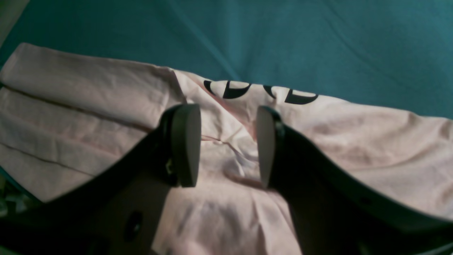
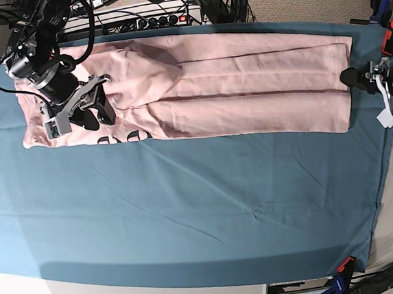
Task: Fold the T-shirt properly
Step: 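Move the left gripper to the hem end of the strip and grasp it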
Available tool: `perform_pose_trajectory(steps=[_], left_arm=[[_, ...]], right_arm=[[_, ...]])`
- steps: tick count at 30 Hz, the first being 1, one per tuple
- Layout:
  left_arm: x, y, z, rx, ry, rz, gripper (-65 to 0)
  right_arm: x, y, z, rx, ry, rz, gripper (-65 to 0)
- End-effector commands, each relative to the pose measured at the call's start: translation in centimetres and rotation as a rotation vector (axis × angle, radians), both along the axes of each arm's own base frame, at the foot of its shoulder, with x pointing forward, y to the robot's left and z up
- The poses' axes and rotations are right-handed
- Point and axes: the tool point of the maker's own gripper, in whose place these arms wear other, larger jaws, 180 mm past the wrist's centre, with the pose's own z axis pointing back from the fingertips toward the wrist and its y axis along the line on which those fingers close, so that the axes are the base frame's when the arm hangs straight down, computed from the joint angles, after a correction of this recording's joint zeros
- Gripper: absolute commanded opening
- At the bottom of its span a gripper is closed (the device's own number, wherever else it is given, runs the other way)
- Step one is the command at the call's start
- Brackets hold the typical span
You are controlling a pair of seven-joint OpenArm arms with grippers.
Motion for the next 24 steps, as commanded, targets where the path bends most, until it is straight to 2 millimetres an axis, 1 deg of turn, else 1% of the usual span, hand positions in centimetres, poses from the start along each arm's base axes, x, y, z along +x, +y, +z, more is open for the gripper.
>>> perform_pose_trajectory(steps=[1,4,6,12,16,20,24], left_arm=[[0.9,0.7,1.2,0.009,-0.036,0.003,-31.4],[1.0,0.4,1.1,-0.001,-0.028,0.012,-31.4],[1.0,-0.2,0.7,-0.018,-0.015,0.027,-31.4],[1.4,-2.1,-0.8,-0.096,0.008,0.096,-31.4],[2.2,-1.9,-1.3,-0.12,0.023,0.15,-31.5],[3.0,-0.8,-1.4,-0.124,0.033,0.198,-31.5],[2.2,-0.5,-2.1,-0.125,0.074,0.213,-31.5]], right_arm=[[0.5,0.1,1.3,0.005,-0.055,0.005,-39.0],[0.6,0.1,1.3,0.005,-0.055,0.005,-39.0],[0.5,0.1,1.3,0.005,-0.055,0.005,-39.0],[0.5,0.1,1.3,0.003,-0.053,0.005,-39.0],[0.5,0.1,1.3,0.003,-0.052,0.005,-39.0],[0.5,0.0,1.2,0.0,-0.046,0.006,-39.0],[0.5,0.0,1.2,0.001,-0.046,0.006,-39.0]])
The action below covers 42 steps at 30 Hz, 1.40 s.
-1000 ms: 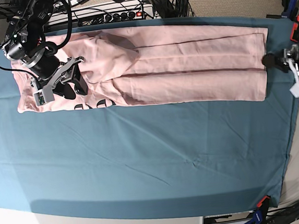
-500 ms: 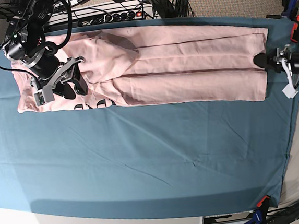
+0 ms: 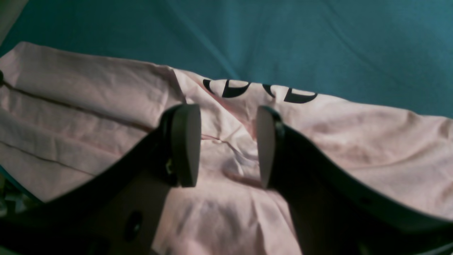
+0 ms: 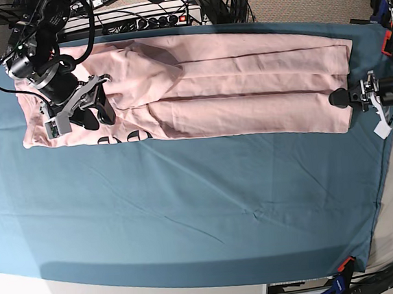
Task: Fold the T-shirt properly
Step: 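Move the left gripper to the hem end of the strip and grasp it, then fold the held hem end over toward the right gripper with the left gripper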
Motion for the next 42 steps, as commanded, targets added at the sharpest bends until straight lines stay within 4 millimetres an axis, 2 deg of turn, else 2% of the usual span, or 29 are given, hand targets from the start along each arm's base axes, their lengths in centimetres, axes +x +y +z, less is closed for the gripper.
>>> perform_pose_trajectory(steps=[1,9,12,18,21,24,25,33,37,42], left_arm=[[-1.3,1.6,-0.9,0.082,0.062,-0.027,-31.5],[-3.2,1.2,-2.3,0.069,0.115,-0.029,-32.8],[-3.8,0.8,-2.7,0.06,0.128,-0.032,-36.6],[-3.4,-0.3,-2.9,0.036,0.111,-0.043,-37.4],[-3.3,-0.4,-2.9,0.034,0.105,-0.042,-44.5],[-3.0,-0.4,-2.8,0.034,0.094,-0.029,-61.9],[-3.0,-0.4,-2.8,0.034,0.092,-0.027,-65.0],[-1.8,-0.1,-0.9,0.073,0.03,-0.097,-65.0],[-0.6,-2.1,0.8,0.077,-0.081,-0.187,-65.0],[0.4,-6.4,3.2,0.056,-0.243,-0.322,-65.0]], right_arm=[[0.5,0.1,1.2,0.004,-0.048,0.007,-39.0],[0.5,-0.1,1.1,-0.006,-0.044,0.003,-39.0],[0.5,-0.9,0.5,-0.059,-0.029,-0.02,-39.0],[0.8,-3.1,-0.1,-0.115,-0.001,-0.133,-39.0],[0.8,-3.9,-0.3,-0.132,0.011,-0.177,-39.0],[0.8,-5.2,-0.5,-0.161,0.026,-0.247,-39.0],[0.8,-5.7,-0.6,-0.17,0.033,-0.273,-39.0],[0.3,-9.1,-1.0,-0.262,0.067,-0.445,-39.0],[0.3,-9.3,-0.9,-0.263,0.058,-0.456,-39.0],[0.3,-9.5,-0.9,-0.277,0.062,-0.461,-39.0]])
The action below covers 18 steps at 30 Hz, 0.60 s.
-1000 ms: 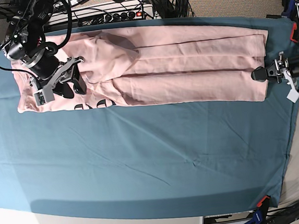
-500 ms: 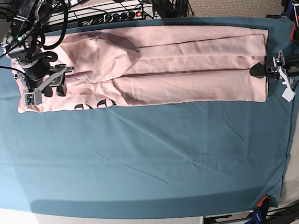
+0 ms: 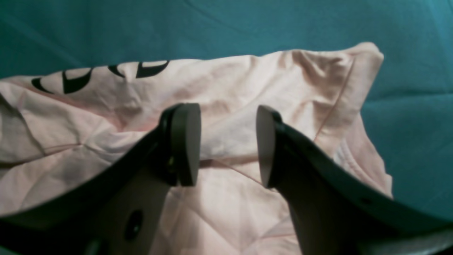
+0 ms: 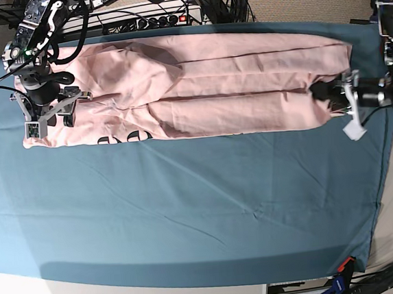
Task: Fold the T-shirt properly
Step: 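Fold the held hem end over toward the right gripper with the left gripper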
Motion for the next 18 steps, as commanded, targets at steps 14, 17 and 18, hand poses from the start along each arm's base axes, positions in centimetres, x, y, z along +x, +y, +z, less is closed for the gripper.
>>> perform_pose_trajectory(steps=[14,17,18], left_arm=[[0.6,-8.4,2.7,-0.155,-0.122,-0.133,-65.0],[0.2,-10.4,2.6,-0.184,-0.114,-0.173,-65.0],[0.2,-11.1,2.7,-0.196,-0.115,-0.183,-65.0]], right_arm=[[-3.0,-10.0,4.5,-0.208,-0.061,-0.249,-39.1],[-4.1,-12.1,5.4,-0.224,-0.074,-0.303,-39.1],[-4.5,-12.6,5.5,-0.224,-0.075,-0.319,-39.1]])
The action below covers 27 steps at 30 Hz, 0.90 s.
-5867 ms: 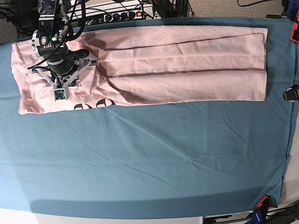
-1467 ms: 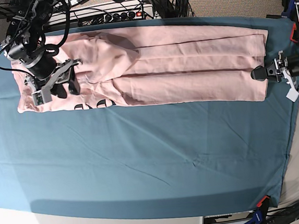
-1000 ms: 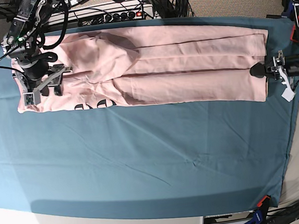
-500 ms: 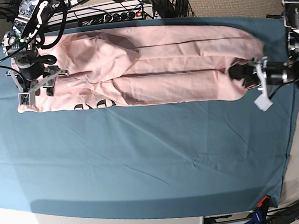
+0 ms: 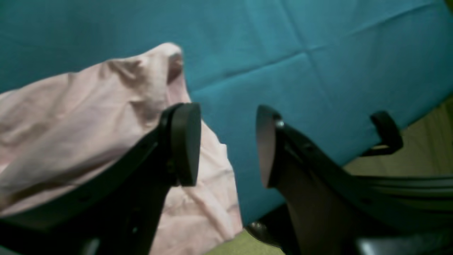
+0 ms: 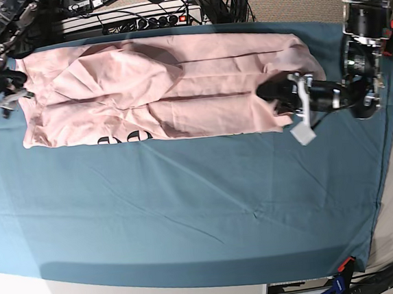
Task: Fold the T-shirt properly
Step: 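Fold the held hem end over toward the right gripper with the left gripper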
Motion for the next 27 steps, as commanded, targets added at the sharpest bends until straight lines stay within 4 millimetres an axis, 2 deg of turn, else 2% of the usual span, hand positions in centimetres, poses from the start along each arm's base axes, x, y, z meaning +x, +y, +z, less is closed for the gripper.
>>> perform_pose_trajectory(steps=[1,5,10,12,19,27], left_arm=[[1.4,-0.5,1.7,-0.038,-0.051,0.003,-65.0],[2.5,-2.9,3.0,-0.097,-0.086,-0.01,-65.0],[4.0,-5.6,5.0,-0.182,-0.134,-0.002,-65.0],[4.2,-6.5,5.3,-0.194,-0.143,-0.004,-65.0],[4.2,-9.6,5.8,-0.251,-0.147,-0.008,-65.0],[4.1,-12.3,6.8,-0.311,-0.151,-0.013,-65.0]], right_arm=[[0.2,-0.7,1.1,-0.025,-0.033,-0.006,-39.1],[-0.3,-1.5,-0.3,0.015,-0.008,-0.025,-39.1],[-0.4,-1.2,-2.6,0.1,0.006,-0.012,-39.1],[-0.4,-1.1,-3.2,0.115,0.015,-0.009,-39.1],[-0.5,-1.1,-3.5,0.125,0.019,-0.01,-39.1],[-0.3,-0.9,-3.5,0.137,0.009,-0.004,-39.1]])
